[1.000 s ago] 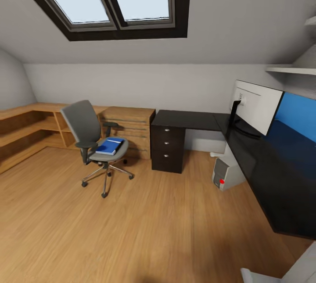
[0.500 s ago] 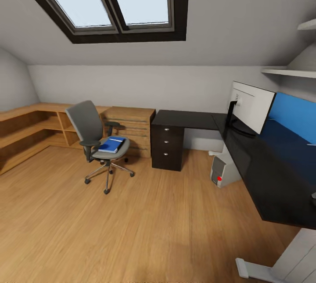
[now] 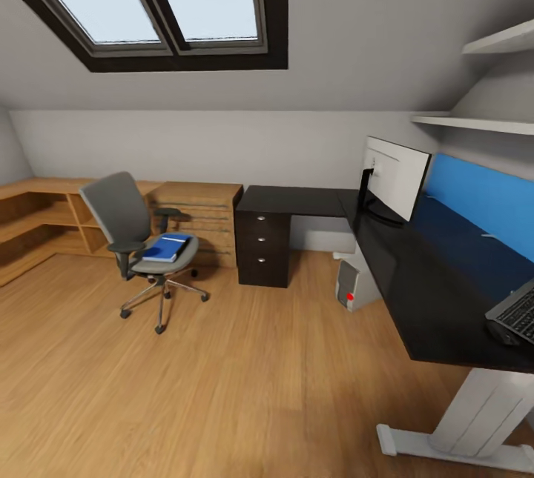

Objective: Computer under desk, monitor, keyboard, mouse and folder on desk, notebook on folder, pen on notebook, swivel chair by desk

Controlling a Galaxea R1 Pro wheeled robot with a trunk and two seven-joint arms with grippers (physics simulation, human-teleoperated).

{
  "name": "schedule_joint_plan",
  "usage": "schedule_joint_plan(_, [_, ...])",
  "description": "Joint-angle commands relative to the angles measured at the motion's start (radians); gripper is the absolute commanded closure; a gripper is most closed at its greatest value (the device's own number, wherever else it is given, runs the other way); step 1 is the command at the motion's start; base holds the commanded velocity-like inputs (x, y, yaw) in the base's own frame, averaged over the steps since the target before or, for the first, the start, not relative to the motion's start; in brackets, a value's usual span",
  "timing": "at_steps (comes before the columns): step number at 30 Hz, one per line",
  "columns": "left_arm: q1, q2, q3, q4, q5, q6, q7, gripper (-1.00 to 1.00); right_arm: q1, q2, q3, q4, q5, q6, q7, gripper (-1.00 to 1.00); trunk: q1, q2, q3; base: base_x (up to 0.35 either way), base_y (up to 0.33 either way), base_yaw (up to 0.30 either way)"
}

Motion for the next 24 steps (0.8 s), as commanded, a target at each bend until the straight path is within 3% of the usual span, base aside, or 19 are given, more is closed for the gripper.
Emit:
schedule_joint_plan(1, [-0.001,0.000,-0.008,0.000,0.009,-0.006,0.006,-1.00,-0.001,0.001,-0.001,0.002,0.001,-0.003,-0.002,-1.00,0.000,-0.001,-0.001,0.000,-0.274,-0.079])
schedule_joint_plan(24, [-0.001,-0.003,-0.009,0.007,0.006,-0.006,0.007,-1.00,-0.001,-0.002,-0.002,0.000,0.002,-0.004,-0.002,-1.00,0.000,-0.001,-0.001,0.000,-0.307,-0.004])
